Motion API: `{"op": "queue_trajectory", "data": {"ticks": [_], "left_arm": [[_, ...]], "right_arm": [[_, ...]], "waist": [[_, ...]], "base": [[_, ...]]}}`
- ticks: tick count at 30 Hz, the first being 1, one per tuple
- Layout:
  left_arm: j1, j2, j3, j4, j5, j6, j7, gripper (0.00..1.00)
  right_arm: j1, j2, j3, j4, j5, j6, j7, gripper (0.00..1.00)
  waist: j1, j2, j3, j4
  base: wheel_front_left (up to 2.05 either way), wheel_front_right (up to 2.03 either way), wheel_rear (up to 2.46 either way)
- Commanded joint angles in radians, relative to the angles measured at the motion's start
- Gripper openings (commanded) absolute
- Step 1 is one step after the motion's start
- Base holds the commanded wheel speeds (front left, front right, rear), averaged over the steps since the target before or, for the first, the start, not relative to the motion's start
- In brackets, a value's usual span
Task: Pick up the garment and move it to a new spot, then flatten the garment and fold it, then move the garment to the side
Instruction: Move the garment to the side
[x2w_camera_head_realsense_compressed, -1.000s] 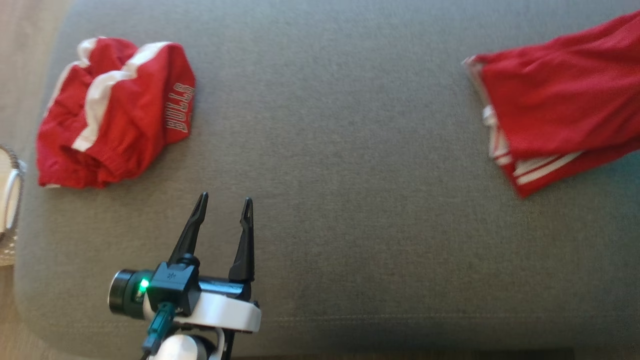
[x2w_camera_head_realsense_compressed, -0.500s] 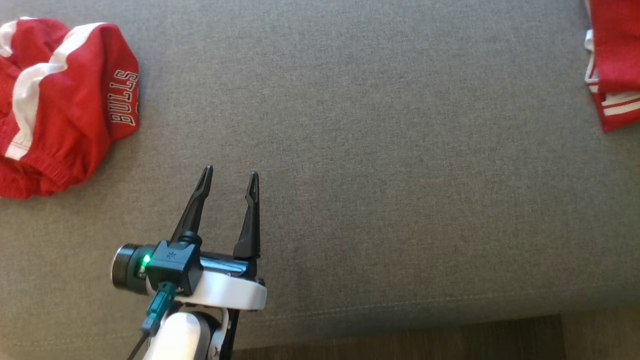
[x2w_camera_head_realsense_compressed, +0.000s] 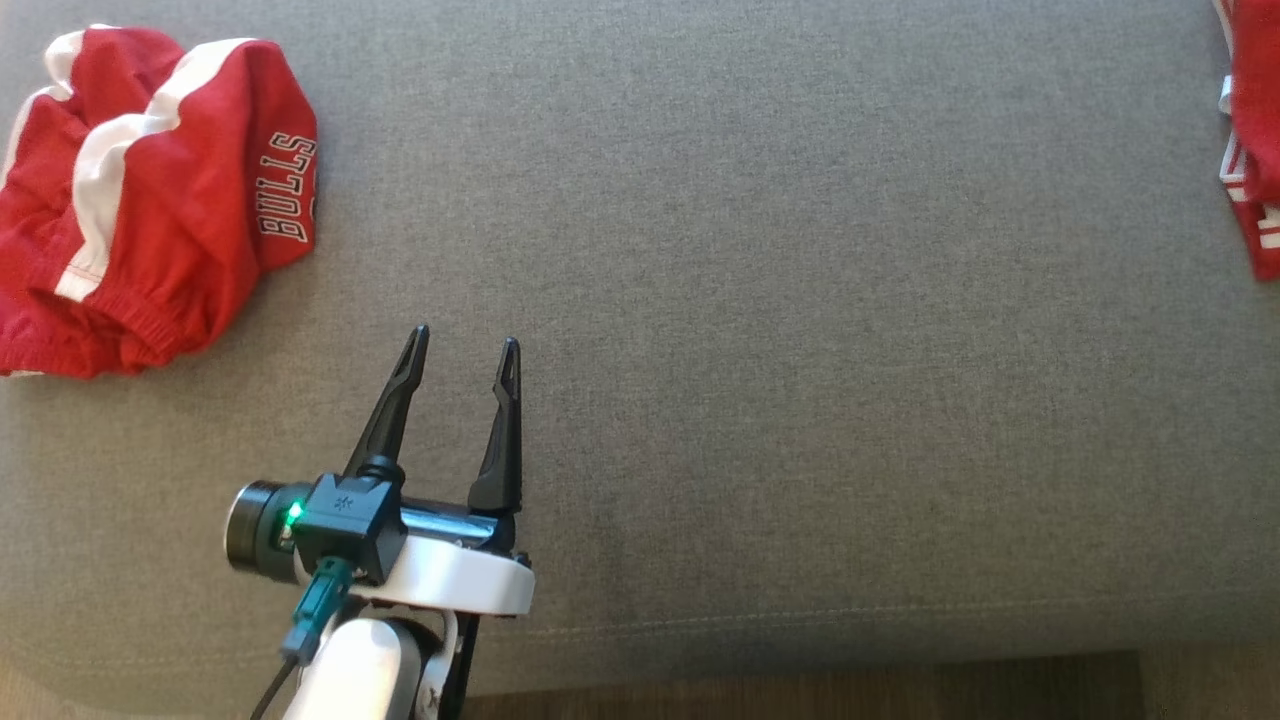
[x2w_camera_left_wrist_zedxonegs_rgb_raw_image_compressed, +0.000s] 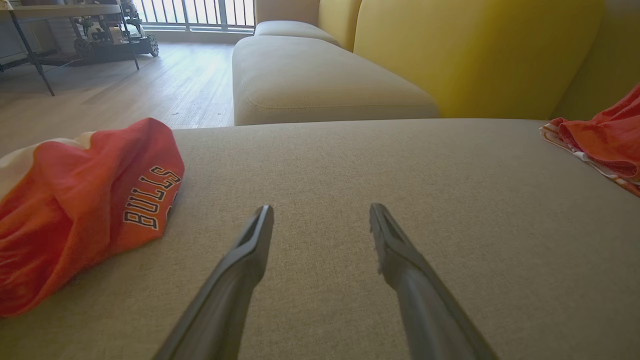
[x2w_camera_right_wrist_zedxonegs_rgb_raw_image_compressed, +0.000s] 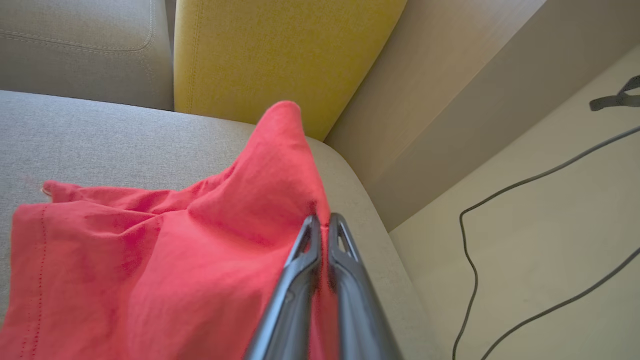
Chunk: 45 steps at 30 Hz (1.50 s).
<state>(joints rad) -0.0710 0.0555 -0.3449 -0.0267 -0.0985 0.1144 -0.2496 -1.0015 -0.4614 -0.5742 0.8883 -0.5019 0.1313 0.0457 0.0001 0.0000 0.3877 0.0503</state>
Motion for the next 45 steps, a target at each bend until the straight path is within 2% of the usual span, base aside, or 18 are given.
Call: {"op": "queue_trajectory", "data": {"ticks": [1,3,4,5,12,16,21,24,28,32,35,39,45], "left_arm": [[-0.006,-0.005,0.029,-0.025,-0.004,0.002,-0.012,1.00],[-0.004,-0.005,0.029,-0.026,-0.005,0.003,-0.012,1.00],[-0.003,-0.005,0.028,-0.026,-0.006,0.004,-0.012,1.00],[-0.002,-0.005,0.028,-0.026,-0.007,0.005,-0.012,1.00],[0.021,-0.005,0.030,-0.021,-0.006,0.014,-0.012,1.00],[0.048,-0.005,0.042,-0.018,0.000,0.021,-0.012,1.00],[0.095,-0.005,0.060,-0.015,-0.003,0.032,-0.012,1.00],[0.119,-0.005,0.075,-0.011,-0.006,0.035,-0.012,1.00],[0.147,-0.005,0.098,-0.003,-0.001,0.036,-0.012,1.00],[0.178,-0.005,0.120,0.000,0.005,0.035,-0.012,1.00],[0.194,-0.005,0.136,-0.018,0.000,0.036,-0.012,1.00],[0.221,-0.005,0.157,-0.042,0.018,0.034,-0.012,1.00],[0.245,-0.001,0.180,-0.067,0.046,0.015,-0.012,1.00]], "right_arm": [[0.004,-0.012,-0.007,-0.054,-0.023,-0.001,0.001,0.00],[0.009,-0.016,-0.023,-0.061,-0.039,-0.001,0.001,0.00],[0.013,-0.013,-0.034,-0.072,-0.053,-0.001,0.000,0.72],[0.016,-0.007,-0.045,-0.087,-0.066,-0.001,-0.007,1.00],[0.051,0.050,-0.037,-0.144,-0.117,-0.001,-0.097,1.00],[0.080,0.154,0.004,-0.155,-0.099,-0.001,-0.207,1.00],[0.187,0.337,0.154,-0.116,0.055,-0.001,-0.298,1.00],[0.291,0.388,0.304,-0.159,0.221,-0.001,-0.306,1.00],[0.508,0.406,0.502,-0.362,0.469,-0.001,-0.307,1.00],[0.719,0.409,0.601,-0.555,0.581,-0.001,-0.307,1.00],[0.834,0.411,0.577,-0.658,0.617,-0.001,-0.307,1.00],[0.961,0.411,0.486,-0.773,0.629,-0.001,-0.307,1.00],[1.055,0.411,0.521,-0.823,0.633,-0.001,-0.307,1.00]], "waist": [[-0.0001,0.0000,-0.011,0.004],[-0.0001,0.0000,-0.017,0.007],[-0.0001,0.0000,-0.021,0.008],[-0.0001,0.0000,-0.026,0.008],[-0.0001,0.0000,-0.080,0.000],[-0.0001,0.0000,-0.140,-0.015],[-0.0001,0.0000,-0.230,-0.037],[-0.0001,0.0000,-0.277,-0.041],[-0.0001,0.0000,-0.336,-0.039],[-0.0001,0.0000,-0.381,-0.033],[-0.0001,0.0000,-0.399,-0.023],[-0.0001,0.0000,-0.425,-0.001],[-0.0001,0.0000,-0.439,0.015]], "base": [[0.00,0.00,0.00],[0.00,0.00,0.00],[0.00,0.00,0.00],[0.00,0.00,0.00],[0.00,0.00,0.00],[0.00,0.00,0.00],[0.00,0.00,0.00],[0.00,0.00,0.00],[0.00,0.00,0.00],[0.00,0.00,0.00],[0.00,0.00,0.00],[0.00,0.00,0.00],[0.00,0.00,0.00]]}}
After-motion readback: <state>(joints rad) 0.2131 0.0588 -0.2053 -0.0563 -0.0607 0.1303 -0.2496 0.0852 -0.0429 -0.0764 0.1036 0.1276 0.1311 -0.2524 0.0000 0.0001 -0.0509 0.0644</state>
